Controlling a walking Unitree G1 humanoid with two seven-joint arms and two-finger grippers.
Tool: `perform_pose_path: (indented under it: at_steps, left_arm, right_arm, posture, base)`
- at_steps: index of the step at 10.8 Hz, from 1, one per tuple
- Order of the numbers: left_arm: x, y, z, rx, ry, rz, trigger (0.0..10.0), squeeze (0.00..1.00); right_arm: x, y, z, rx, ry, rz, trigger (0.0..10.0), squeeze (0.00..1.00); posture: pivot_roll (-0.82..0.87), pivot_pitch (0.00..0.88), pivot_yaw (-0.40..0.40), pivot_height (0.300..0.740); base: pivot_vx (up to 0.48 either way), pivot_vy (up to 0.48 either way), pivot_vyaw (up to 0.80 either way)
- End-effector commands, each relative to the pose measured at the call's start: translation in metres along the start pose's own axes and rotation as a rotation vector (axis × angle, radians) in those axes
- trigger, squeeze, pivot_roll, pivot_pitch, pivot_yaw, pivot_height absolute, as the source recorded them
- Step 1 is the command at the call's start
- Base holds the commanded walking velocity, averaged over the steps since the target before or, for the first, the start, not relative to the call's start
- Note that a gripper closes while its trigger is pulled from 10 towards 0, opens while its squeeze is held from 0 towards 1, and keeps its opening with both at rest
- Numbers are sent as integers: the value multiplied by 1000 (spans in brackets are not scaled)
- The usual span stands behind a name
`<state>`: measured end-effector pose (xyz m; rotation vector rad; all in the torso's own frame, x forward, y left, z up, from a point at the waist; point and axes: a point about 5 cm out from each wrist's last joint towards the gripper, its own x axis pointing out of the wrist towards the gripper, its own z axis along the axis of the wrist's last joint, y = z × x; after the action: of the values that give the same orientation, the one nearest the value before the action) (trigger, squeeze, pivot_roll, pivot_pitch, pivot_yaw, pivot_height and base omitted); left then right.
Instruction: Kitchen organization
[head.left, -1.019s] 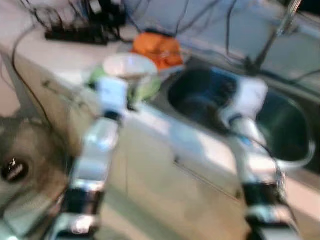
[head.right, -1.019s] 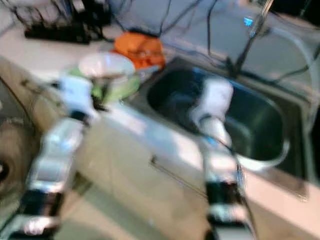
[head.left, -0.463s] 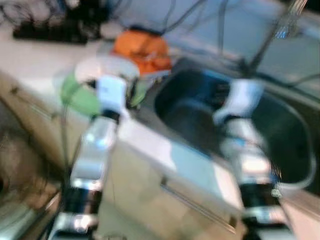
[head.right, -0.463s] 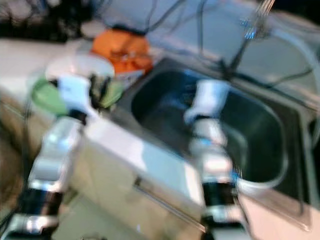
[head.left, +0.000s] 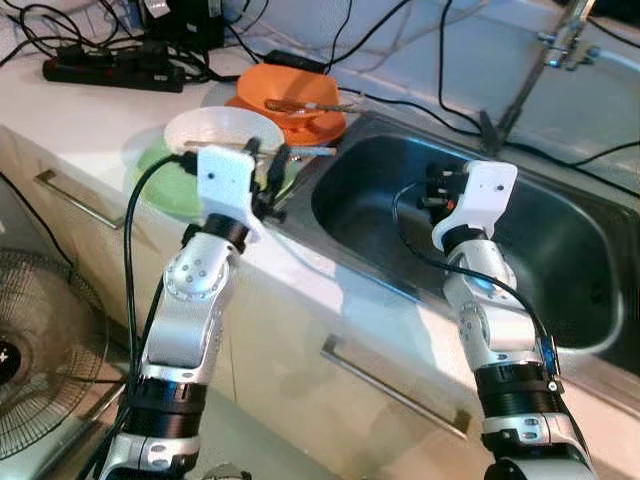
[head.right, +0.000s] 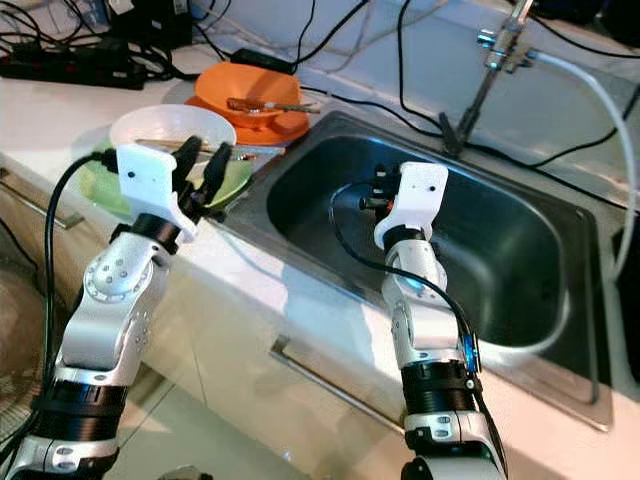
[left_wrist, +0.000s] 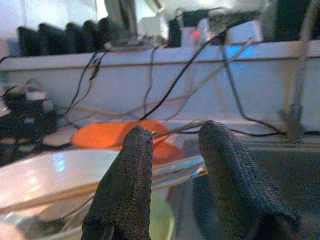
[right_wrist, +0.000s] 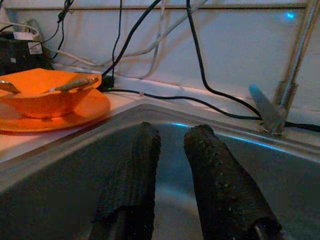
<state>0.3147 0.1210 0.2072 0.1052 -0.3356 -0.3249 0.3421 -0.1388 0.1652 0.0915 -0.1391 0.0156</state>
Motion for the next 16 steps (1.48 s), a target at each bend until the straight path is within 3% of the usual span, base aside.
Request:
perform_pose_path:
  at_steps: [1,4,7,9,12,16]
  left_arm:
    - [7,-6,14,28,-29,-68,10000,0]
    - [11,-8,23,401,7,-249,10000,0]
    - [2,-2,9,590,110,-298,10000,0]
    - [-4,7,2,655,176,-279,10000,0]
    - [-2,11,4,691,172,-229,10000,0]
    - [16,13,1,701,181,-213,10000,0]
  right_arm:
    - [2,-3,1,5,-3,-15,10000,0]
    - [2,-4,0,6,-1,-16,10000,0]
    - [3,-4,0,8,0,-15,10000,0]
    - [3,-4,-1,6,3,-14,10000,0]
    - [3,-2,-1,6,2,-7,10000,0]
    - [2,-3,-3,2,4,-12,10000,0]
  posture:
    - [-44,64,-126,740]
    - [-41,64,-127,740]
    - [-40,59,-126,740]
    - [-36,55,-129,740]
    - [-36,47,-129,740]
    - [-42,44,-125,740]
  base:
    - [0,0,0]
    - [0,0,0]
    - [0,0,0]
    - [0,0,0]
    - [0,0,0]
    - [0,0,0]
